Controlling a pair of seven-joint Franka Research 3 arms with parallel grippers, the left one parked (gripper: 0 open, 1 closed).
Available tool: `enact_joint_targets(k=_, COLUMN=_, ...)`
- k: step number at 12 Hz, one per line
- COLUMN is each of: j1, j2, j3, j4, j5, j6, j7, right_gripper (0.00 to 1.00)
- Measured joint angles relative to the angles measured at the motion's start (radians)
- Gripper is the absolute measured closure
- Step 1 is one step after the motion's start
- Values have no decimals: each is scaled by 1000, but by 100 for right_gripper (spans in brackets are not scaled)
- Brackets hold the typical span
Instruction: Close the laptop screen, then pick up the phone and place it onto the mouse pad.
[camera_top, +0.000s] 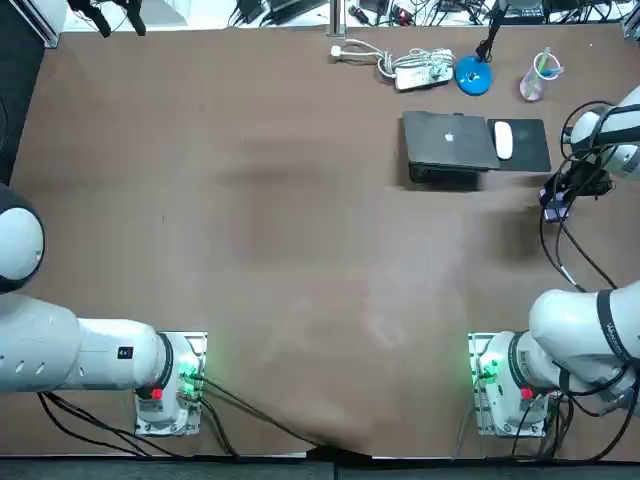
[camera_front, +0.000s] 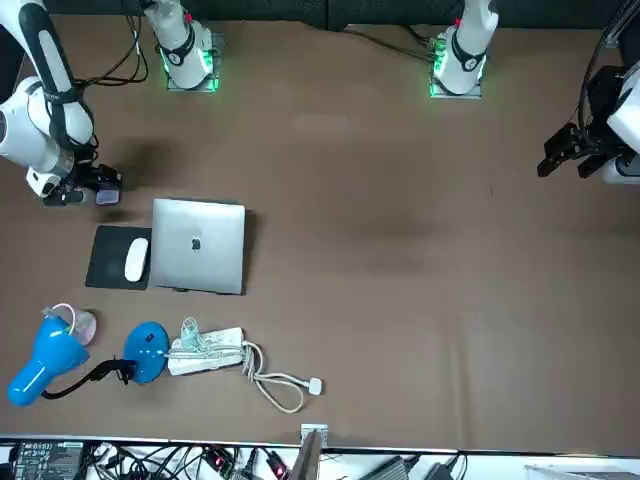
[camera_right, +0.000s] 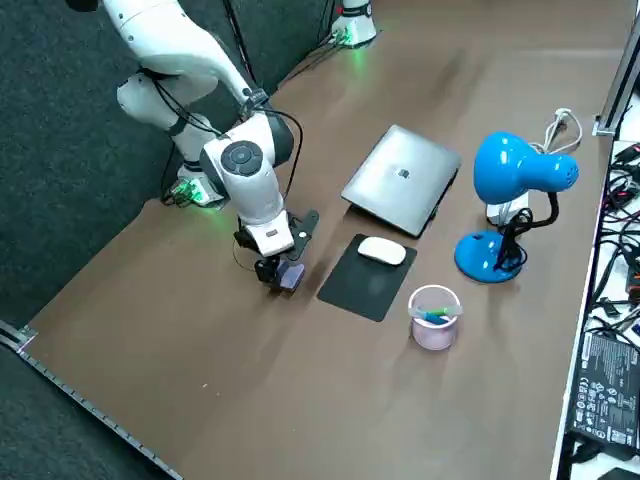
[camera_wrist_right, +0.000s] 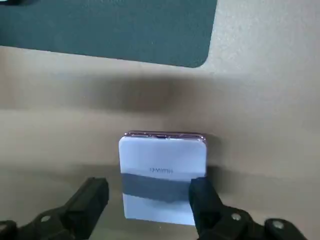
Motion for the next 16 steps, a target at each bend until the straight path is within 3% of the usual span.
enact_joint_targets(k=16, j1=16, j2=41, j3=-13, j4=4, j5=-76, j6=68, j7=87, right_gripper=2)
